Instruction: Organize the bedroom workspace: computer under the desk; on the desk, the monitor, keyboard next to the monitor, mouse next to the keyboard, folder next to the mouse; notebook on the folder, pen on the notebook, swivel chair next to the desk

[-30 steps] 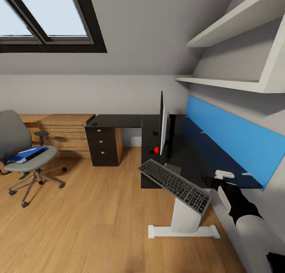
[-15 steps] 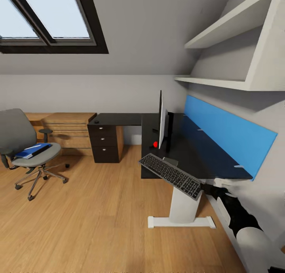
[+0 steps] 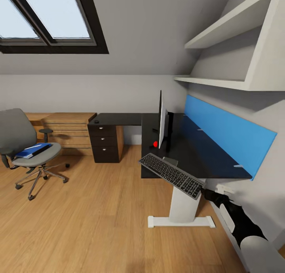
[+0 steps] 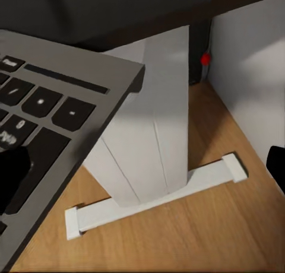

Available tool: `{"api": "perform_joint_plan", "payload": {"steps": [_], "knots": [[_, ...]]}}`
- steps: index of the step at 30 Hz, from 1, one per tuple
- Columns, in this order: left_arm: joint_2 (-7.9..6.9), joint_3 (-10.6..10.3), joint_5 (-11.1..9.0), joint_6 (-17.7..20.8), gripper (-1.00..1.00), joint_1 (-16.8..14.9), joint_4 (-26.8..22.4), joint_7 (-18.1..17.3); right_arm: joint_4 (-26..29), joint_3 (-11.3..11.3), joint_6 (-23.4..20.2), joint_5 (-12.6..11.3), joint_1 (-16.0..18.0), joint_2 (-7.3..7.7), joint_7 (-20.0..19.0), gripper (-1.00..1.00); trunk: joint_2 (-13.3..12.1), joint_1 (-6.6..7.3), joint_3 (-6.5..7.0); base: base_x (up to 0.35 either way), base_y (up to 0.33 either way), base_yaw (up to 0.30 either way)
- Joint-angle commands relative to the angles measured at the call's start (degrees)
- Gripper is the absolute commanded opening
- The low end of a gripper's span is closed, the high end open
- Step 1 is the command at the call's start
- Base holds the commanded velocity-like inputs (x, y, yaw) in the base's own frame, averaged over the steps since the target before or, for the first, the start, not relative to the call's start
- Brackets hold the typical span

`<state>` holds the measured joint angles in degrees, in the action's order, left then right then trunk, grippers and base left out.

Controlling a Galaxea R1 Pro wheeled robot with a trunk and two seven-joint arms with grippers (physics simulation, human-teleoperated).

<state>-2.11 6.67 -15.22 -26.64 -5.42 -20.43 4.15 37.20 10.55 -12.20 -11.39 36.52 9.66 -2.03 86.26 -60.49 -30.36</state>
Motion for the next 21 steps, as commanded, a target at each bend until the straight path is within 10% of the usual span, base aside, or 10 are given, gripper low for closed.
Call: {"api": "perform_joint_plan", "payload": {"steps": [1,21], "knots": [[0.0,-0.1,-0.2,-0.2,1.0,0.0,0.0,0.1,0.1,0.2,-0.3,-0.6,-0.1,0.08,-0.7,1.0,0.0,0.0,-0.06,-0.002,0.0,0.0],[1.08,-0.2,-0.5,0.1,1.0,0.0,0.0,0.5,-2.7,1.2,-0.7,-8.9,-0.9,4.38,-16.3,1.0,0.0,0.0,-0.06,0.0,0.0,0.0]]}}
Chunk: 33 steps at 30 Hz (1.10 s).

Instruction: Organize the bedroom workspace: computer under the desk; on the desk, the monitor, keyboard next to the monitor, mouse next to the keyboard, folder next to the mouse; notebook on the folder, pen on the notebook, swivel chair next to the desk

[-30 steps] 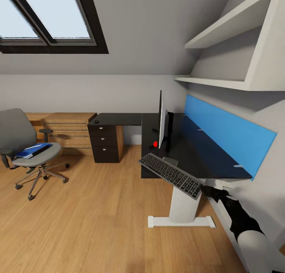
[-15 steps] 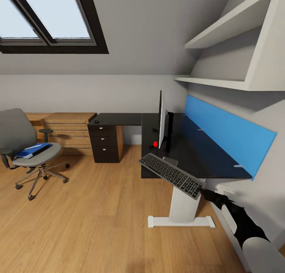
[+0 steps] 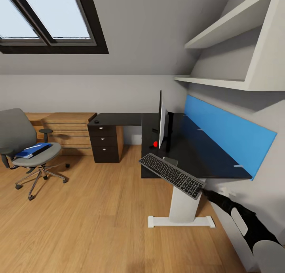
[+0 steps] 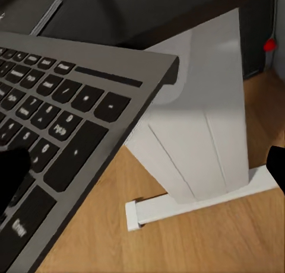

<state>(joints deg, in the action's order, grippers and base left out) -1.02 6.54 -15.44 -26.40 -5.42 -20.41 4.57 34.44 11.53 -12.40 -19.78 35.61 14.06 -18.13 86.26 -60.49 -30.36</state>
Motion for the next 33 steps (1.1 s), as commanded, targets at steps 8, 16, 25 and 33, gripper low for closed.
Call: {"api": "perform_joint_plan", "payload": {"steps": [8,16,25,33], "knots": [[0.04,-0.1,-0.3,-0.1,1.0,0.0,0.0,0.0,-2.7,0.5,-0.6,-4.4,0.0,2.38,-6.1,1.0,0.0,0.0,-0.06,0.0,0.0,0.0],[0.05,-0.1,-0.3,-0.2,1.0,0.0,0.0,-0.2,-4.1,1.4,-0.8,-5.6,0.0,3.55,-11.5,1.0,0.0,0.0,-0.06,0.0,0.0,0.0],[0.05,0.1,-0.2,-0.3,1.0,0.0,0.0,-0.3,-5.4,2.7,-1.8,-5.9,0.0,4.06,-15.0,1.0,0.0,0.0,-0.06,0.0,0.0,0.0],[0.07,0.1,-0.2,-0.3,1.0,0.0,0.0,-0.3,-5.9,3.0,-2.1,-6.0,0.0,4.2,-17.1,1.0,0.0,0.0,-0.06,0.0,0.0,0.0]]}}
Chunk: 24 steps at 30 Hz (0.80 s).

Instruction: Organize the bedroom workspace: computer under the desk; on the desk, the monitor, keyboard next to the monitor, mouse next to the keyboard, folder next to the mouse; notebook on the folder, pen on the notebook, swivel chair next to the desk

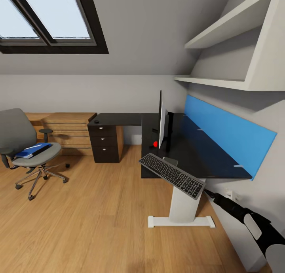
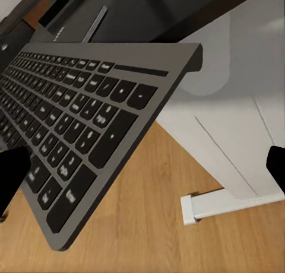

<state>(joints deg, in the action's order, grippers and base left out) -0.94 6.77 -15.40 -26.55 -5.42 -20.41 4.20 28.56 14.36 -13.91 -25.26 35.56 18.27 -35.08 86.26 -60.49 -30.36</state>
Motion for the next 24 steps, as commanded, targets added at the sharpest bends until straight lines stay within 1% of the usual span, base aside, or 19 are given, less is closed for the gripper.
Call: {"api": "perform_joint_plan", "payload": {"steps": [1,6,10,13,18,19,24], "knots": [[-0.01,-0.1,-0.2,-0.2,1.0,0.0,0.0,0.1,0.0,0.2,-0.6,-0.5,0.0,-0.01,-0.6,1.0,0.0,0.0,-0.06,0.0,0.0,0.0],[-0.02,-0.1,-0.2,-0.2,1.0,0.0,0.0,0.1,-0.6,0.2,-0.9,-0.5,0.0,0.2,-3.0,1.0,0.0,0.0,-0.06,0.0,0.0,0.0],[0.02,-0.2,-0.2,-0.2,1.0,0.0,0.0,0.1,-1.7,0.3,-1.9,-0.7,0.0,0.79,-5.7,1.0,0.0,0.0,-0.06,0.0,0.0,0.0],[0.04,-0.2,-0.2,-0.2,1.0,0.0,0.0,0.1,-2.5,0.9,-3.1,-1.8,0.0,1.38,-7.9,1.0,0.0,0.0,-0.06,0.0,0.0,0.0],[0.06,-0.2,-0.2,-0.2,1.0,0.0,0.0,0.1,-3.3,2.0,-6.1,-4.5,0.0,2.41,-11.7,1.0,0.0,0.0,-0.06,0.0,0.0,0.0],[0.06,-0.2,-0.2,-0.2,1.0,0.0,0.0,0.1,-3.6,2.2,-7.2,-5.2,0.0,2.82,-12.9,1.0,0.0,0.0,-0.06,0.0,0.0,0.0],[0.06,-0.2,-0.2,-0.2,1.0,0.0,0.0,0.1,-4.3,2.5,-8.7,-6.0,0.0,3.41,-14.7,1.0,0.0,0.0,-0.06,0.0,0.0,0.0]]}}
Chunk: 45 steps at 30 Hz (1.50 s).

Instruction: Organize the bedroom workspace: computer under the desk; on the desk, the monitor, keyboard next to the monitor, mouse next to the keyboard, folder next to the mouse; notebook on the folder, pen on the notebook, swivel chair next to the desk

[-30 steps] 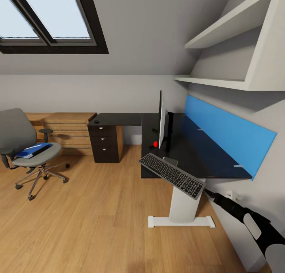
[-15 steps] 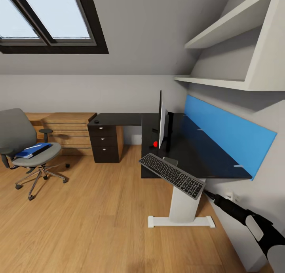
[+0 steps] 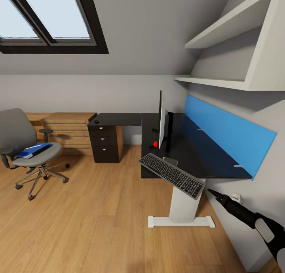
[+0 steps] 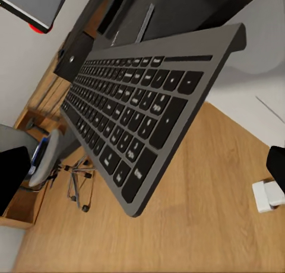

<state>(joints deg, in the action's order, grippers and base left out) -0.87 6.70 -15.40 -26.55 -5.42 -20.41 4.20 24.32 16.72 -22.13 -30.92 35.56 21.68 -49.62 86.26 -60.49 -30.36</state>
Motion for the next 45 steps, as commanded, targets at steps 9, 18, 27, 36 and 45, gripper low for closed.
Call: {"api": "perform_joint_plan", "payload": {"steps": [9,18,27,36,45], "knots": [[0.0,-0.1,-0.2,-0.2,1.0,0.0,0.0,0.1,-0.7,0.3,-1.1,-0.8,0.0,0.25,-1.0,1.0,0.0,0.0,-0.06,0.0,0.0,0.0],[0.0,-0.1,-0.2,-0.2,1.0,0.0,0.0,0.0,-0.8,0.3,-1.5,-1.0,0.0,0.28,-1.2,1.0,0.0,0.0,-0.06,0.0,0.0,0.0],[0.0,-0.1,-0.2,-0.2,1.0,0.0,0.0,0.0,-0.9,0.5,-4.1,-4.0,0.0,0.29,-1.9,1.0,0.0,0.0,-0.06,0.0,0.0,0.0],[0.0,-0.1,-0.3,-0.2,1.0,0.0,0.0,0.0,-0.9,0.6,-8.1,-6.6,0.0,0.62,-2.3,1.0,2.4,-1.31,-1.13,0.0,0.0,0.0],[0.0,-0.3,-0.3,-0.2,1.0,0.0,0.0,0.1,-0.9,0.9,-9.0,-7.1,0.0,1.01,-2.4,1.0,4.4,-2.41,-2.03,0.0,0.0,0.0]]}}
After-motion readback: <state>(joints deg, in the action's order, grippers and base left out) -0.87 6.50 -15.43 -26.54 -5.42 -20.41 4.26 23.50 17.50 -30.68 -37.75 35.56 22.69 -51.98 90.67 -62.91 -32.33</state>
